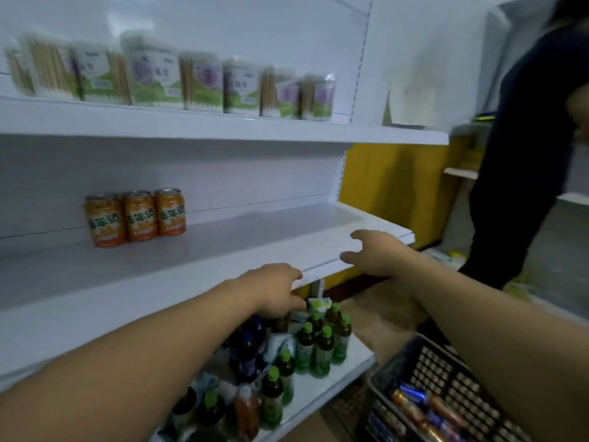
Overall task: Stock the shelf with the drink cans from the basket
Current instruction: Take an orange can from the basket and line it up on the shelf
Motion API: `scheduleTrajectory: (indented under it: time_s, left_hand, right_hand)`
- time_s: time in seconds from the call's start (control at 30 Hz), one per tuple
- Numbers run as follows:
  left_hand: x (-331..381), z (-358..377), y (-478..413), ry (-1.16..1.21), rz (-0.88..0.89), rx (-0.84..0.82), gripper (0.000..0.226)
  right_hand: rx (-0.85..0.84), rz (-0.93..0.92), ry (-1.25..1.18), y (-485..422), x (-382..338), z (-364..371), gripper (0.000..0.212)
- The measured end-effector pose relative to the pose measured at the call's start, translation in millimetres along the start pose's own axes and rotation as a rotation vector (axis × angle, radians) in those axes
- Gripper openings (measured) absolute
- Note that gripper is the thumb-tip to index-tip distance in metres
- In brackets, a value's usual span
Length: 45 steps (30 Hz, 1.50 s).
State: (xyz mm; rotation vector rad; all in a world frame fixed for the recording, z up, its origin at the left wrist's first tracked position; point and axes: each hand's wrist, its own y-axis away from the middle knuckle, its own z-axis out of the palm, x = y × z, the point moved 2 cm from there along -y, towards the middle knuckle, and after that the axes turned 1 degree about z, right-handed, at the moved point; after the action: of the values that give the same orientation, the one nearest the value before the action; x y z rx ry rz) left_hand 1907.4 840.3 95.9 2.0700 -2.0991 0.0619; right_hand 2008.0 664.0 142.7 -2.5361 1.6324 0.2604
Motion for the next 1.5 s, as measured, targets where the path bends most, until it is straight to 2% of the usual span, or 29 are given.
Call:
scheduleTrajectory:
  time_s: [0.17,0.27,0.43,0.63,0.87,1.0,1.17,1.33,1.5]
  left_hand:
    - [134.7,38.4,-19.3,-0.184,0.342,-0.053,0.070]
    - [185.6,68.7,-24.1,-0.211,0.475,-0.124,0.071]
    - [239.0,115.1,-28.1,-0.115,0.606,-0.166,0.061]
    - [265.1,170.3,-51.7,-0.003,0.659,-0.272,0.046]
    - [279.6,243.4,-126.7,-0.079,0.676,-0.449,0.053]
    - [283.3,296.2,-185.6,-0.037,0.593,-0.485,0.059]
    - [289.2,383.5,-258.9,0.012,0.514,-0.569,0.053]
    - [290.0,484.7,-316.2,-0.025,0.473,-0.714,0.065]
    - [298.2,562.3,-353.3,-0.042,0.534,-0.828,0.065]
  right_hand:
    - [0.077,0.295,0.034,96.3,106.3,-7.5,0.059]
    - [0.057,0.496,-0.028,151.9,163.6,-0.7,0.066]
    - [0.050,0.682,-0.079,214.2,229.6,30.1,0.061]
    - [-0.026,0.887,-0.166,225.9,273.7,90.6,0.066]
    - [-0.027,0.948,-0.278,196.6,330.0,170.2,0.048]
    - [-0.148,0.971,-0.309,168.0,377.9,225.0,0.048]
    - [-0.296,0.988,-0.409,134.0,437.3,313.2,0.043]
    - [-0.400,0.985,-0.506,100.2,493.8,418.8,0.031]
    - [-0.546,0.952,-0.505,66.0,522.2,521.1,0.045]
